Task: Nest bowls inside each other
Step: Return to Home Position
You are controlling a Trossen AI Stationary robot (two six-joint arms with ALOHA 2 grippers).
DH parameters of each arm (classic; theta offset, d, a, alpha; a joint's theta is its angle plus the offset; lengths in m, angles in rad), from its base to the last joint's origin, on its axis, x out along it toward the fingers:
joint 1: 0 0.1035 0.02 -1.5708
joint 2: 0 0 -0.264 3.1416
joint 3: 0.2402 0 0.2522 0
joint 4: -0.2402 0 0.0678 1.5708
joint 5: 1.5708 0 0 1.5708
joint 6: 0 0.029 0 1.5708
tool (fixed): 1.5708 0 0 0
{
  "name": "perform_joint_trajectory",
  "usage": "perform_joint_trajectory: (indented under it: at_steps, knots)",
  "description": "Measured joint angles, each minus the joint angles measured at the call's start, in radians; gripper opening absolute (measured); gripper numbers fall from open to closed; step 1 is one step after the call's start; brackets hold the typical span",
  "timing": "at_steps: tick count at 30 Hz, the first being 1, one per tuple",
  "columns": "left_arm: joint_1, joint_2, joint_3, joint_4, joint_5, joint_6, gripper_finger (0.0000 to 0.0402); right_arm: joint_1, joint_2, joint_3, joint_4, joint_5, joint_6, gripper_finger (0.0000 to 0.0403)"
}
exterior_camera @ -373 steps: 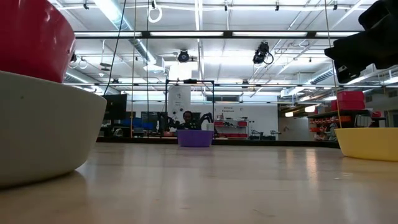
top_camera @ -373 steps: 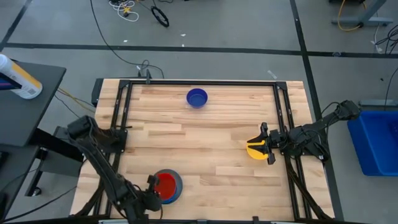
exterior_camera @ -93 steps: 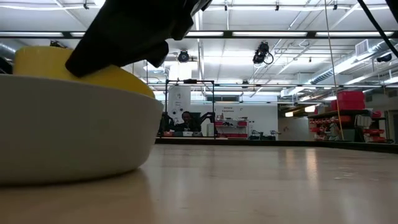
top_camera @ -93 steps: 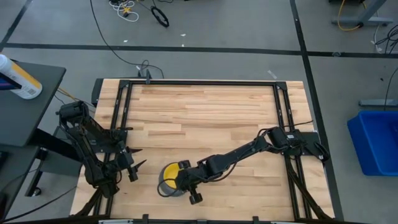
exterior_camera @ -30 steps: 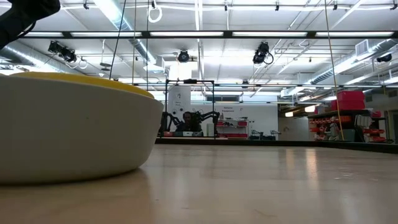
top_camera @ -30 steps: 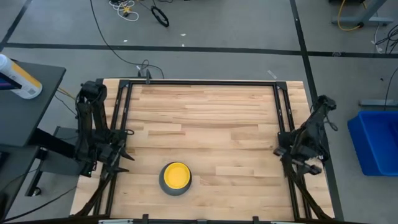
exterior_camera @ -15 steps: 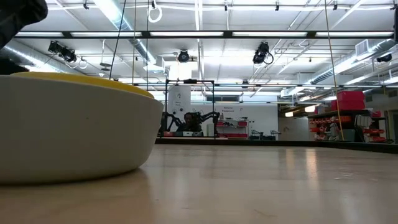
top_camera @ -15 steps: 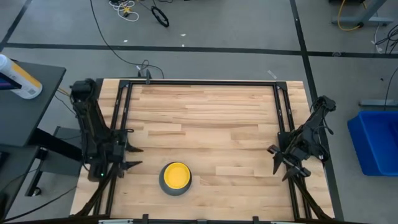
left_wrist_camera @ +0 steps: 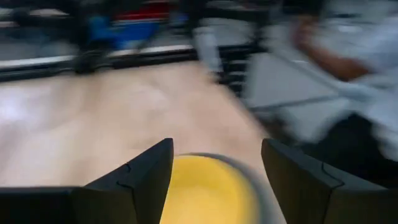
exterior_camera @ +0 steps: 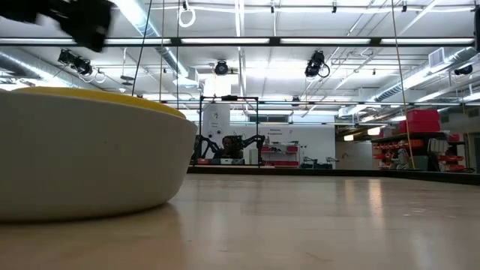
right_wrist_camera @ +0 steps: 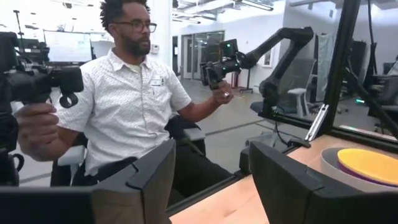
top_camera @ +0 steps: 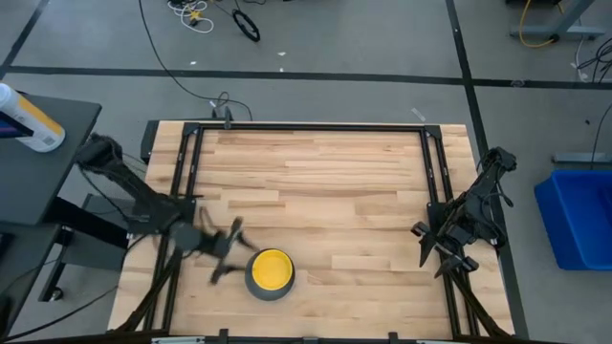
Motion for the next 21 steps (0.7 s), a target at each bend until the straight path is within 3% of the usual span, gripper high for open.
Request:
perform_joint_trajectory:
  at_steps: [2, 4, 6, 10, 13, 16, 21]
  knots:
    - [0.103, 0.035, -0.001, 0.058, 0.05, 0.031, 0.0252, 0.0, 0.0, 0.0, -0.002, 0.0, 0.012, 0.0217]
    - [0.206, 0.045, 0.0, 0.091, 0.181, 0.075, 0.0252, 0.0, 0.0, 0.0, -0.009, -0.002, 0.023, 0.0218]
    - [0.306, 0.016, 0.0, 0.074, 0.288, 0.1, 0.0252, 0.0, 0.0, 0.0, -0.011, -0.005, 0.033, 0.0217]
    - [0.473, -0.097, 0.0, -0.024, 0.385, 0.125, 0.0252, 0.0, 0.0, 0.0, -0.016, -0.039, 0.039, 0.0211]
    - [0.54, -0.269, 0.0, -0.149, 0.447, 0.155, 0.0252, 0.0, 0.0, 0.0, -0.017, -0.06, 0.043, 0.0205]
    - [0.547, -0.488, -0.022, -0.293, 0.436, 0.158, 0.0252, 0.0, 0.0, 0.0, -0.022, -0.061, 0.046, 0.0201]
    - [0.496, -0.848, -0.209, -0.318, 0.408, 0.13, 0.0252, 0.0, 0.0, 0.0, -0.03, -0.061, 0.039, 0.0199]
